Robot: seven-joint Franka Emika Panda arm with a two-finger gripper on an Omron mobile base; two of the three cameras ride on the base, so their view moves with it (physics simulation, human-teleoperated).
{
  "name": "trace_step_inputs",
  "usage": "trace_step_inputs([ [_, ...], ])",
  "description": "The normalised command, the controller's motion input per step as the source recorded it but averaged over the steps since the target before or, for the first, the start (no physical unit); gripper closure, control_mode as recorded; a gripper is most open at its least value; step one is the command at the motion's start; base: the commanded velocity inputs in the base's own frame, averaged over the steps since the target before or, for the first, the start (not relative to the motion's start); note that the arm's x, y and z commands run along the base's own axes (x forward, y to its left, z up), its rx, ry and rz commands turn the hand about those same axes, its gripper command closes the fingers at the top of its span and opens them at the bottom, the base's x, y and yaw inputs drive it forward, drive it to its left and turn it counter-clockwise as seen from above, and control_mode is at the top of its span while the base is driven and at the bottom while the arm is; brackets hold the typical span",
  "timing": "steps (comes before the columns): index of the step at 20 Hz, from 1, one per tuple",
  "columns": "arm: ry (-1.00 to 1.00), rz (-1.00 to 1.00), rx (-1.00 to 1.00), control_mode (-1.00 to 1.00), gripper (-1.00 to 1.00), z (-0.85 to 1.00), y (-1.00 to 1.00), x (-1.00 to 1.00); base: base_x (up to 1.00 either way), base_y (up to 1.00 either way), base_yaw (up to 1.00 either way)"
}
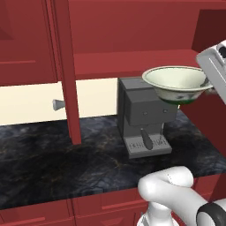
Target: Pick up the bowls from the cabinet and place each bowl in front of a stool on the dining counter.
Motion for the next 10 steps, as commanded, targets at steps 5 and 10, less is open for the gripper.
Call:
trace_step_inputs([
  [5, -0.02, -0.01, 0.09, -1.0, 1.0, -0.54, -0.03, -0.01, 0.0, 0.0, 0.0],
  [10, -0.09, -0.06, 0.03, -1.0, 1.0, -0.6, -0.01, -0.03, 0.0, 0.0, 0.0],
])
